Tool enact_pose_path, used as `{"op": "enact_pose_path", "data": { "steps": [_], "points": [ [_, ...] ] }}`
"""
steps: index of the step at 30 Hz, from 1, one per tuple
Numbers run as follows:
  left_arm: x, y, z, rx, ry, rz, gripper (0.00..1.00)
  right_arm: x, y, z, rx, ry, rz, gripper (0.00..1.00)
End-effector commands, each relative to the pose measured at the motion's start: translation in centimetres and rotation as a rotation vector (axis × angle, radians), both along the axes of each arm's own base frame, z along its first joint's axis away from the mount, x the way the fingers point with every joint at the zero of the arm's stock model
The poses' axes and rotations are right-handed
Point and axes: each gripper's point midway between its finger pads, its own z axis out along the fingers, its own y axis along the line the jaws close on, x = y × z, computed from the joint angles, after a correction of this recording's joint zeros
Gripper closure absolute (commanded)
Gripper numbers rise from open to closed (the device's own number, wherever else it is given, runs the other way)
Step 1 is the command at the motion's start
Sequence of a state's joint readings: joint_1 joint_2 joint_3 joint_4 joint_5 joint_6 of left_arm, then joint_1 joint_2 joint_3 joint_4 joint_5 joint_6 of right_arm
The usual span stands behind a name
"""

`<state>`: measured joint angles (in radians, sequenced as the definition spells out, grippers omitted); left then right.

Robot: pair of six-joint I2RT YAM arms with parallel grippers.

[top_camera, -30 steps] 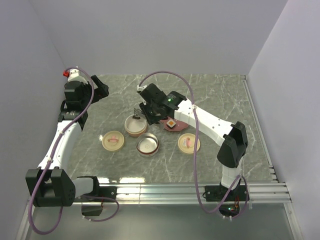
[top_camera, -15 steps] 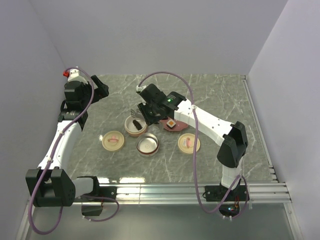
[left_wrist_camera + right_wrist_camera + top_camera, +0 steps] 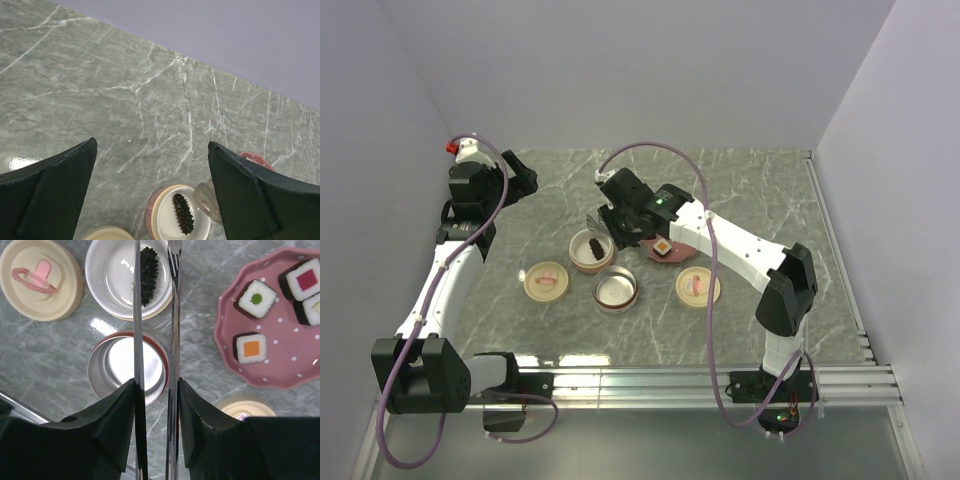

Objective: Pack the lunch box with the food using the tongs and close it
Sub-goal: Place the food into the lunch box, then pick up the food using the clamp

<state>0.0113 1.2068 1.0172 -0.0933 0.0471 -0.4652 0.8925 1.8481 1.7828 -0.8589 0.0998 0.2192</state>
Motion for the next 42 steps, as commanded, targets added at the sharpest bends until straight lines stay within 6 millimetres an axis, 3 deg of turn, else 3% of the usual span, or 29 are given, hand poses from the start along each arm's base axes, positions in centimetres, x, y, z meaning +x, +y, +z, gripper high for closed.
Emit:
{"op": "enact_pose_path", "data": {
  "steps": [1, 5, 11, 20, 21, 23, 26, 42],
  "points": [
    [-0.1, -0.2, 1.5, -0.004, -0.053, -0.006, 0.01, 0.8, -0.4, 5.0, 0.071, -0.112, -0.036, 0.55],
    [0.0, -0.2, 1.5, -0.005, -0.053, -0.007, 0.00, 1.2, -1.5, 6.3, 0.074, -0.139, -0.066, 0.55],
    [0.0, -0.3, 1.5, -0.009, -0.052, -0.010, 0.00, 1.3, -3.7, 6.2, 0.042, -0.151, -0.108, 0.55],
    [0.1, -0.6, 1.0, -0.022, -0.043, -0.019, 0.00, 0.8, -9.8, 4.4, -0.044, -0.141, -0.214, 0.55],
    [0.1, -0.7, 1.0, -0.030, -0.044, -0.023, 0.00, 0.4, -10.7, 3.2, -0.073, -0.122, -0.222, 0.55],
    [0.2, -0.8, 0.9, -0.036, -0.044, -0.028, 0.00, 0.0, -12.0, 3.0, -0.080, -0.126, -0.241, 0.55],
    [0.2, -1.1, 0.9, -0.044, -0.043, -0.038, 0.01, -1.1, -13.5, 1.1, -0.111, -0.097, -0.260, 0.54],
    [0.0, -1.3, 0.5, -0.060, -0.036, -0.048, 0.01, -2.6, -14.5, -1.6, -0.116, -0.055, -0.281, 0.52]
  ]
}}
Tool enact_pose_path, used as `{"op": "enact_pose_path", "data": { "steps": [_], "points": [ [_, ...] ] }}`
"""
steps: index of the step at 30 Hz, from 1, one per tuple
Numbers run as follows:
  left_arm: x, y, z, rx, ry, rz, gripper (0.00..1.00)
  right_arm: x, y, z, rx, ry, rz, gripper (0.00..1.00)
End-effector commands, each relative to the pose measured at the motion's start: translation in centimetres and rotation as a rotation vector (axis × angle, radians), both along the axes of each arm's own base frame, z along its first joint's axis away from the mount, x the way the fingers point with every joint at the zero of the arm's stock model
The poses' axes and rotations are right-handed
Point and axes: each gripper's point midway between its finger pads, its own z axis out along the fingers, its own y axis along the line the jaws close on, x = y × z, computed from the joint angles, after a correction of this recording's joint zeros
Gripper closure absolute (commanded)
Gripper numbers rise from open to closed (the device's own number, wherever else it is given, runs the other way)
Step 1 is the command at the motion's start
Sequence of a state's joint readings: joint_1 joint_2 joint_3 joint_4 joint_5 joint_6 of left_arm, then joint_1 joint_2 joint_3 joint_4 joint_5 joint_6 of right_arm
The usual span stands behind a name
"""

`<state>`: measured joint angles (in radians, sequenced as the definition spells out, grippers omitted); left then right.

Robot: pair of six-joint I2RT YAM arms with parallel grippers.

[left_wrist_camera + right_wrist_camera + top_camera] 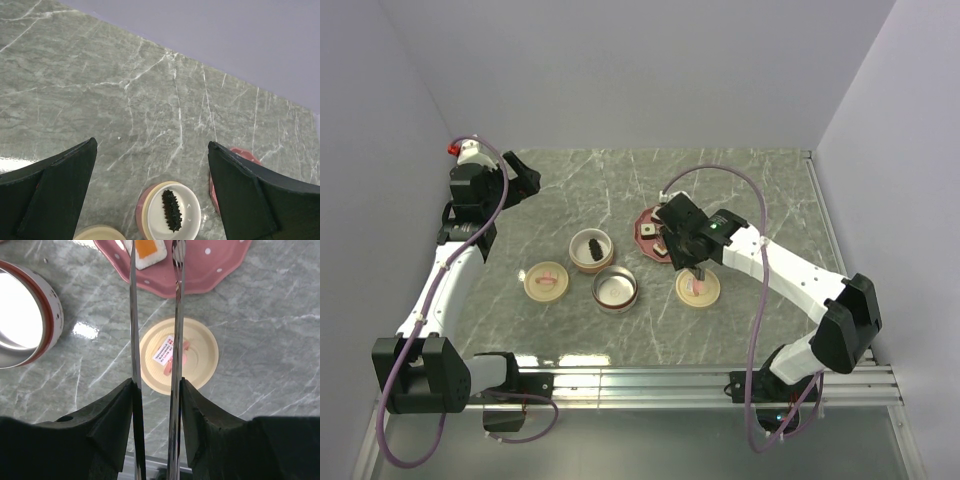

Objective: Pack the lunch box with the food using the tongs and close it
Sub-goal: Pick up the food using the clamp

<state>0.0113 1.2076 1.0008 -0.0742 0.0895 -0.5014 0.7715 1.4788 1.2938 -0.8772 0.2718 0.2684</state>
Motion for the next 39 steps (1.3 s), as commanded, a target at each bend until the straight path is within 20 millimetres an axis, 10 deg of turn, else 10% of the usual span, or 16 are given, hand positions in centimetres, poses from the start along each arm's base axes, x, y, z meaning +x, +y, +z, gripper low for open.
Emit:
{"op": "enact_pose_path", "data": {
  "steps": [1, 39],
  "points": [
    [0.1, -0.5, 0.8, -0.016, -0.036, -0.016, 0.01, 0.5, 0.1, 1.4, 0.058, -0.061, -0.024, 0.52],
    [0.2, -0.5, 0.3, -0.030, -0.032, -0.011, 0.00, -0.9, 0.7, -1.7, 0.024, 0.058, 0.016, 0.50]
  ]
}}
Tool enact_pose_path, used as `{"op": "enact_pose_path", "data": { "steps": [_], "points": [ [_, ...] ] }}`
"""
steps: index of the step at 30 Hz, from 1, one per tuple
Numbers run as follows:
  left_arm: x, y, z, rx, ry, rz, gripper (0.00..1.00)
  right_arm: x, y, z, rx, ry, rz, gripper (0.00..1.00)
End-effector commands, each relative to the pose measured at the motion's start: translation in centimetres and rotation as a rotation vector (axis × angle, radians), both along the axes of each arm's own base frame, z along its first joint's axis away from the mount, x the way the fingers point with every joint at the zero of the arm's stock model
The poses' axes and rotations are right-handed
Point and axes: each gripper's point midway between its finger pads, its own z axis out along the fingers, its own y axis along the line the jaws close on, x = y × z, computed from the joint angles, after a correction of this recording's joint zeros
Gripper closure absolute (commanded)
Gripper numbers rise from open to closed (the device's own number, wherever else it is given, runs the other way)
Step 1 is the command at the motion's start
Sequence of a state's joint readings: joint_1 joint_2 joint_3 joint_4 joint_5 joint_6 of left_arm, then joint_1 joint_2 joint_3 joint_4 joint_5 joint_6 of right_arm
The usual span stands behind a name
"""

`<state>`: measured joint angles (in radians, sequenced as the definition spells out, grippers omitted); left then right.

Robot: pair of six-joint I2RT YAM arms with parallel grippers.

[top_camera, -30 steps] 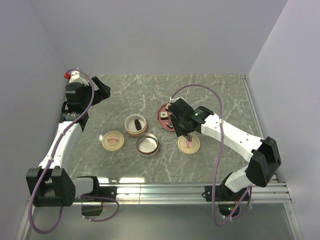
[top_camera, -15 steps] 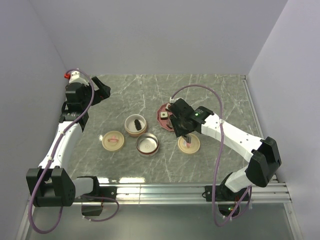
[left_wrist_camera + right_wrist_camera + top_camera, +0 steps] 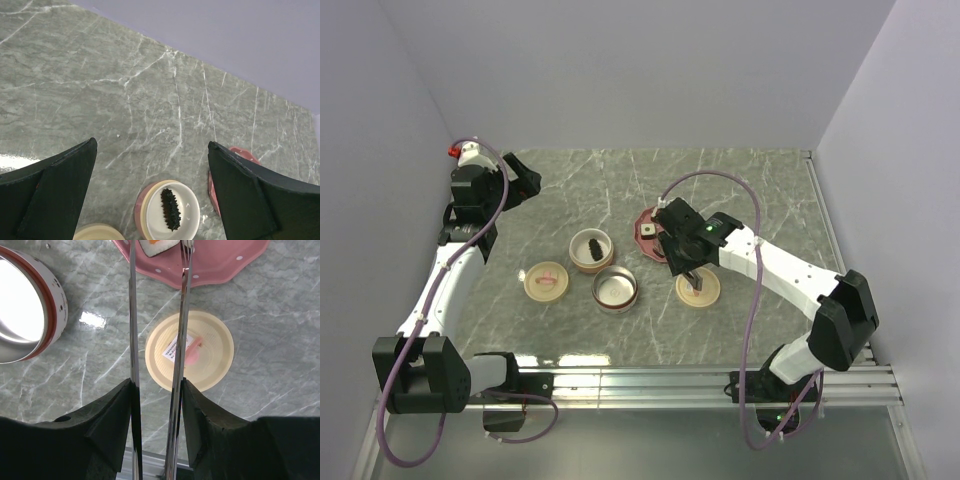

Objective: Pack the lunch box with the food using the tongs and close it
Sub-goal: Pick up the food using the clamp

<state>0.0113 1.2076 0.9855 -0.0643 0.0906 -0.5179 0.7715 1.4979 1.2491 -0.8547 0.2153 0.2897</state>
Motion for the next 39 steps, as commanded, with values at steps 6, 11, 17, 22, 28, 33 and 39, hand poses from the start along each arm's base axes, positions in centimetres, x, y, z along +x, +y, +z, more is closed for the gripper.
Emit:
{"op": "enact_pose_path", "data": {
  "steps": [6, 11, 17, 22, 28, 33, 39],
  "points": [
    [0.3, -0.4, 0.7, -0.017, -0.040, -0.013, 0.01, -0.3, 0.3, 0.0, 0.003, 0.013, 0.025, 0.50],
    [0.3, -0.4, 0.6, -0.016, -0.037, -0.010, 0.00, -0.4, 0.2, 0.2, 0.002, 0.011, 0.027, 0.50],
    [0.3, -0.4, 0.5, -0.018, -0.036, -0.010, 0.01, -0.5, 0.2, -0.4, -0.012, 0.026, 0.025, 0.50],
    [0.3, -0.4, 0.5, -0.017, -0.038, -0.008, 0.01, -0.5, -0.1, -0.7, -0.032, 0.028, 0.021, 0.50],
    [0.2, -0.3, 0.5, -0.015, -0.038, -0.006, 0.01, -0.6, -0.5, -1.5, -0.062, 0.046, 0.014, 0.50],
    [0.3, -0.3, 0.5, -0.013, -0.038, -0.005, 0.00, -0.7, -0.5, -2.0, -0.078, 0.056, 0.012, 0.50],
    [0.3, -0.3, 0.4, -0.014, -0.035, -0.003, 0.00, -0.9, -0.7, -2.8, -0.102, 0.084, 0.007, 0.50]
  ]
}}
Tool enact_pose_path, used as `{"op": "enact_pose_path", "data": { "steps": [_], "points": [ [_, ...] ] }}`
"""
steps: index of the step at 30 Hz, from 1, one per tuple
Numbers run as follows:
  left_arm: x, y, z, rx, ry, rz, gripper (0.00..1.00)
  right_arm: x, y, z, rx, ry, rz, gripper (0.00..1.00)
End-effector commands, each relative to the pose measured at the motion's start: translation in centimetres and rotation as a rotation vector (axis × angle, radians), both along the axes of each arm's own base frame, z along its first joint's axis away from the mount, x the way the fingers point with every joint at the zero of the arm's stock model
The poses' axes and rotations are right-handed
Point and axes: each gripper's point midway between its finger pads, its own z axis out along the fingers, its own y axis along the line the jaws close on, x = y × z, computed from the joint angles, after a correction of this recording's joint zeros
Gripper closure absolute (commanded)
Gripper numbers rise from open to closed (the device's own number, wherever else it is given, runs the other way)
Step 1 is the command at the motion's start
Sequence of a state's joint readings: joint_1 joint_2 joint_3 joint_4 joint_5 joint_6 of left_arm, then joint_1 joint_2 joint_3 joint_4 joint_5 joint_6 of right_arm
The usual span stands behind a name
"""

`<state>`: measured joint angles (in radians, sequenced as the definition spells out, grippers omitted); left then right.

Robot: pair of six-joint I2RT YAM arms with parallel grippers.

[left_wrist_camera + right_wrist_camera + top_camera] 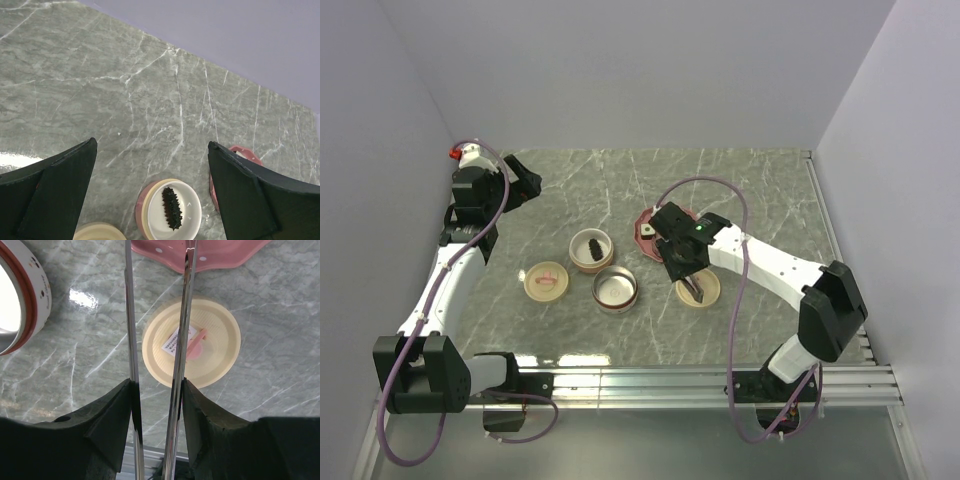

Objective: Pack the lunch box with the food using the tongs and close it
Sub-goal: Pick up the food using the clamp

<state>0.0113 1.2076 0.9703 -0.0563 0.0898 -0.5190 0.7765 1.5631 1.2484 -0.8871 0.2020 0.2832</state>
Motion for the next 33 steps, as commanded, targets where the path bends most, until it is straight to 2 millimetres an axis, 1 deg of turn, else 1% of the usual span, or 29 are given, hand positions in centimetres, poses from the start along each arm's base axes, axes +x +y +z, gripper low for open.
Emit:
{"op": "enact_pose_path", "data": {
  "steps": [1, 6, 9, 10, 13, 21, 22, 26, 29, 30, 33],
  "points": [
    [0.3, -0.2, 1.0, -0.011, -0.043, -0.003, 0.01, -0.2, -0.5, -0.6, -0.041, 0.008, -0.006, 0.50],
    [0.3, -0.2, 0.9, -0.010, -0.043, -0.002, 0.00, -0.3, -0.8, -1.0, -0.062, 0.023, -0.009, 0.52],
    [0.3, -0.3, 1.1, -0.011, -0.046, -0.004, 0.00, -0.3, -0.7, -0.9, -0.061, 0.026, -0.005, 0.62],
    [0.3, -0.3, 1.0, -0.013, -0.044, -0.004, 0.01, -0.3, -0.7, -0.9, -0.062, 0.028, -0.003, 0.67],
    [0.3, -0.3, 0.9, -0.013, -0.044, -0.005, 0.01, -0.3, -0.6, -0.8, -0.064, 0.031, 0.001, 0.72],
    [0.2, -0.4, 0.7, -0.018, -0.039, -0.005, 0.00, 0.0, -0.6, -0.3, -0.071, 0.018, 0.002, 0.75],
    [0.3, -0.3, 0.7, -0.017, -0.039, -0.004, 0.01, 0.2, -0.7, -0.1, -0.075, 0.011, -0.003, 0.77],
    [0.2, -0.3, 0.7, -0.019, -0.039, -0.002, 0.01, 0.9, -0.8, 1.3, -0.070, -0.039, -0.019, 0.77],
    [0.2, -0.3, 0.8, -0.020, -0.040, 0.000, 0.01, 1.4, -0.6, 2.6, -0.065, -0.064, -0.026, 0.77],
    [0.2, -0.3, 0.8, -0.022, -0.040, -0.001, 0.00, 1.8, -0.4, 3.3, -0.056, -0.084, -0.028, 0.77],
    [0.2, -0.3, 0.7, -0.021, -0.040, -0.003, 0.01, 2.2, -0.3, 4.6, -0.051, -0.102, -0.030, 0.77]
  ]
}}
